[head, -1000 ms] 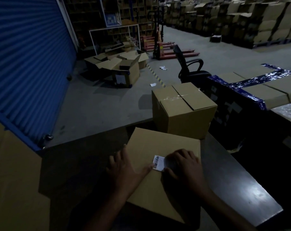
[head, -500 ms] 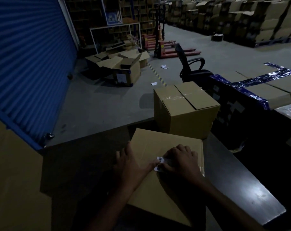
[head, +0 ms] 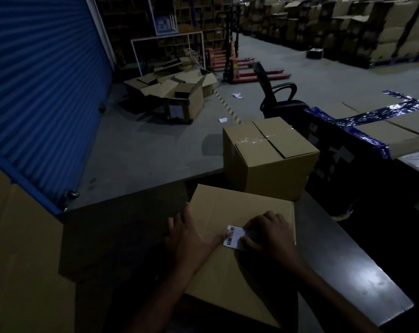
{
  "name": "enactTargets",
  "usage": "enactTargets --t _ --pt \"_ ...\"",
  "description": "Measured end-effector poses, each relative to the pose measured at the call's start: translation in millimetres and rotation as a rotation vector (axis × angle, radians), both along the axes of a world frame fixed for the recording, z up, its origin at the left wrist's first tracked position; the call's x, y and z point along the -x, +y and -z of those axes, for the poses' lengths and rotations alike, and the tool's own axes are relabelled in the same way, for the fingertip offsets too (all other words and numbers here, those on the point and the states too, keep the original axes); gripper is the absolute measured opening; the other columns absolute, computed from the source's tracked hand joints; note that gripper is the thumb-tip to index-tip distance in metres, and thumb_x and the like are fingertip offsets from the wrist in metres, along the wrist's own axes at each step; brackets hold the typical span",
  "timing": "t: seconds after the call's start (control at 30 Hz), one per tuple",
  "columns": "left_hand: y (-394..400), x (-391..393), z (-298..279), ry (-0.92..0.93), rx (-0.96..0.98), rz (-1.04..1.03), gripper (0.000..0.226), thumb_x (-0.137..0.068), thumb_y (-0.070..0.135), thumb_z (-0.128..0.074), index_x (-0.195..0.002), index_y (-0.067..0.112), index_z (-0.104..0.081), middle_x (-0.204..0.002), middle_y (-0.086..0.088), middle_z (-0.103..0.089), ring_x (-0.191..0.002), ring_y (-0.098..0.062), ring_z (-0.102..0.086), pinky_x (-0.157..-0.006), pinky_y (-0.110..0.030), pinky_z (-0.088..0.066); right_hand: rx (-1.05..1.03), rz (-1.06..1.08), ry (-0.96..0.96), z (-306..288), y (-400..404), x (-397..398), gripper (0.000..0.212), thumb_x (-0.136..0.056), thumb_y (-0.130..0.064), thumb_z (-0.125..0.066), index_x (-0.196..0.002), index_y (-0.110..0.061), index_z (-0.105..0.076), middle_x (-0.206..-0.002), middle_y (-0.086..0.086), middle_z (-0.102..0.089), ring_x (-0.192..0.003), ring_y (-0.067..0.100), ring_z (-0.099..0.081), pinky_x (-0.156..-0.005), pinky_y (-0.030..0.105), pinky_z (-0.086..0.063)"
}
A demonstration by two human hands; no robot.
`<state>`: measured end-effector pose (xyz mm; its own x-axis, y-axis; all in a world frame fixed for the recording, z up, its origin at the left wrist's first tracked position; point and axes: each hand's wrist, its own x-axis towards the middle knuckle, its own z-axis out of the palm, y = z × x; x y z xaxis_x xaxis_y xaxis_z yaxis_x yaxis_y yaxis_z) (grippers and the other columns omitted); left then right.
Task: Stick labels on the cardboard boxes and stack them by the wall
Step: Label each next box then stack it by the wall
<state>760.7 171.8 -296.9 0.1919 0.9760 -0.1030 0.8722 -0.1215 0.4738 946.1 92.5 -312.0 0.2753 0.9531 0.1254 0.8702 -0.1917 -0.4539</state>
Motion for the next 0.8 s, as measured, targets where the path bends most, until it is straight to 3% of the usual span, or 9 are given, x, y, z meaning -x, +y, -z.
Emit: enactTargets --t 0.1,0.27,0.5,0.7,0.8 --pt "-0.3 -0.3 -0.2 -0.013 0.009 -0.006 0.130 -0.059 0.088 -0.062 -0.156 0.028 0.000 -0.159 -0.005 -0.021 -0.143 -0.025 -0.021 -0.110 -0.047 -0.031 -0.017 -0.008 0.064 -2.0 -0.6 -2.0 0.020 -0.079 -0.046 -0.068 -0.092 -0.038 -0.055 -0.088 -0.019 -0.037 -0.092 0.010 -0.037 -0.075 0.026 -0.026" --pt "0.6 0.0 0.8 0.009 0.008 -0.005 0.131 -0.058 0.090 -0.060 -0.156 0.027 0.000 -0.159 -0.005 -0.021 -0.143 -0.026 -0.022 -0.110 -0.047 -0.030 -0.067 0.031 0.006 5.2 -5.3 0.7 0.033 -0.078 -0.047 -0.067 -0.106 -0.030 -0.063 -0.100 -0.011 -0.046 -0.093 0.008 -0.032 -0.078 0.027 -0.032" --pt "1.3 -1.8 1.0 0.009 -0.002 -0.012 0.130 -0.060 0.088 -0.061 -0.156 0.027 0.000 -0.159 -0.005 -0.021 -0.144 -0.026 -0.020 -0.110 -0.048 -0.030 -0.014 0.028 0.009 1.5 -0.4 -0.9 0.032 -0.080 -0.046 -0.066 -0.106 -0.027 -0.063 -0.101 -0.007 -0.048 -0.093 0.011 -0.034 -0.081 0.029 -0.032" --pt "0.8 -1.7 0.7 0.021 -0.006 -0.011 0.129 -0.060 0.087 -0.062 -0.156 0.026 -0.001 -0.159 -0.005 -0.022 -0.144 -0.025 -0.020 -0.110 -0.048 -0.031 -0.058 0.026 0.080 -3.6 -7.5 -1.2 0.019 -0.083 -0.043 -0.066 -0.096 -0.033 -0.057 -0.091 -0.015 -0.040 -0.091 0.010 -0.037 -0.075 0.025 -0.028" --pt "0.5 -1.8 1.4 0.010 -0.016 -0.016 0.129 -0.059 0.087 -0.062 -0.156 0.026 -0.002 -0.159 -0.005 -0.023 -0.143 -0.025 -0.021 -0.110 -0.047 -0.030 -0.047 0.054 0.014 -0.7 -14.7 1.7 0.027 -0.083 -0.046 -0.064 -0.105 -0.031 -0.060 -0.100 -0.011 -0.044 -0.095 0.009 -0.034 -0.080 0.025 -0.031"
